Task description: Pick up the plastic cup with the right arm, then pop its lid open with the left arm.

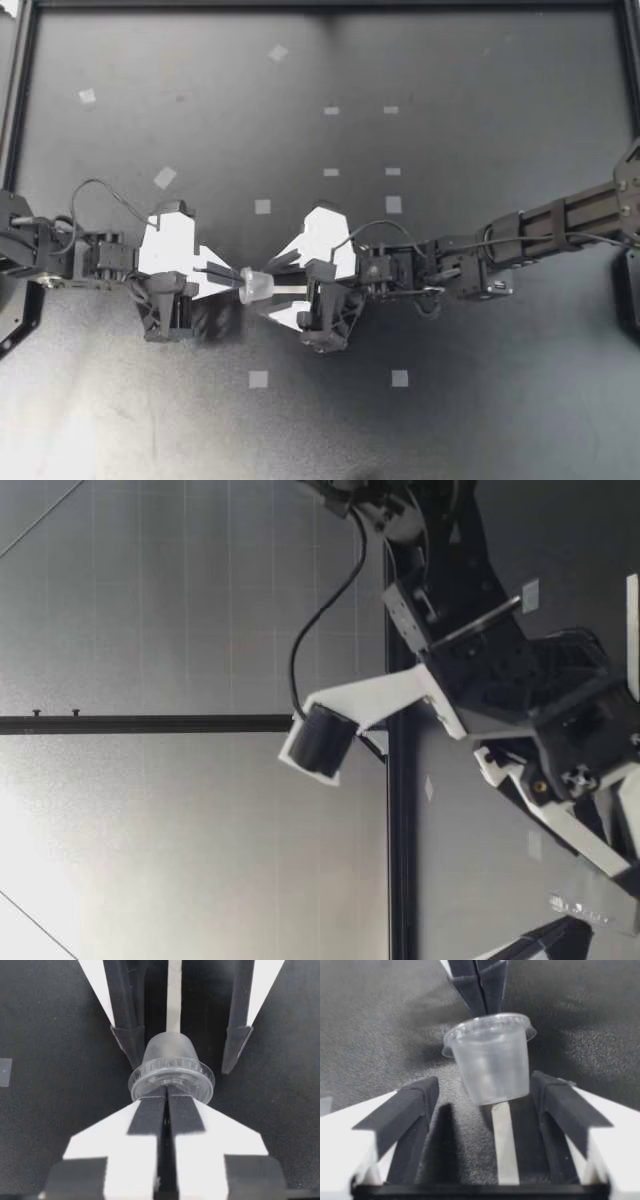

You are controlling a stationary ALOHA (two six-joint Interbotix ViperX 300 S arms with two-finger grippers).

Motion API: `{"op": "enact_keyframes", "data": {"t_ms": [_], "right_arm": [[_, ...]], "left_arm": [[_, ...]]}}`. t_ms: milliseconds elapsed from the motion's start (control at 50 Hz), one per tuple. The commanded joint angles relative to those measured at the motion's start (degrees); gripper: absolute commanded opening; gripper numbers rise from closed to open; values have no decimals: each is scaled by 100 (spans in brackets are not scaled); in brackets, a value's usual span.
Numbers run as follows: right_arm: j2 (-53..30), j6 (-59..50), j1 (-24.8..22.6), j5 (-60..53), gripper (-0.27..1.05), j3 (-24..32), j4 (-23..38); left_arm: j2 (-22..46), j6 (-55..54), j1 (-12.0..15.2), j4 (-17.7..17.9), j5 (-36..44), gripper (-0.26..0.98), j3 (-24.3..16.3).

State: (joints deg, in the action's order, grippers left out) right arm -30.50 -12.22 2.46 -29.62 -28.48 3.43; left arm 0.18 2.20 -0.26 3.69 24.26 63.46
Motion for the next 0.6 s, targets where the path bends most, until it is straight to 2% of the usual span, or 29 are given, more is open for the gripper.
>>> {"op": "enact_keyframes", "data": {"t_ms": [0, 160, 400, 580], "right_arm": [[88, 70, -26, 105, 72, 149, 0], [97, 123, -26, 264, 69, 229, 0], [114, 123, -26, 281, 45, 229, 9], [167, 132, -26, 352, 36, 220, 26]], "left_arm": [[-53, -18, -18, 0, 53, -2, -70], [-44, -9, -18, 0, 53, -2, -70], [-53, -9, -9, 0, 53, -2, -70], [-44, -18, -18, 0, 53, -2, -62]]}}
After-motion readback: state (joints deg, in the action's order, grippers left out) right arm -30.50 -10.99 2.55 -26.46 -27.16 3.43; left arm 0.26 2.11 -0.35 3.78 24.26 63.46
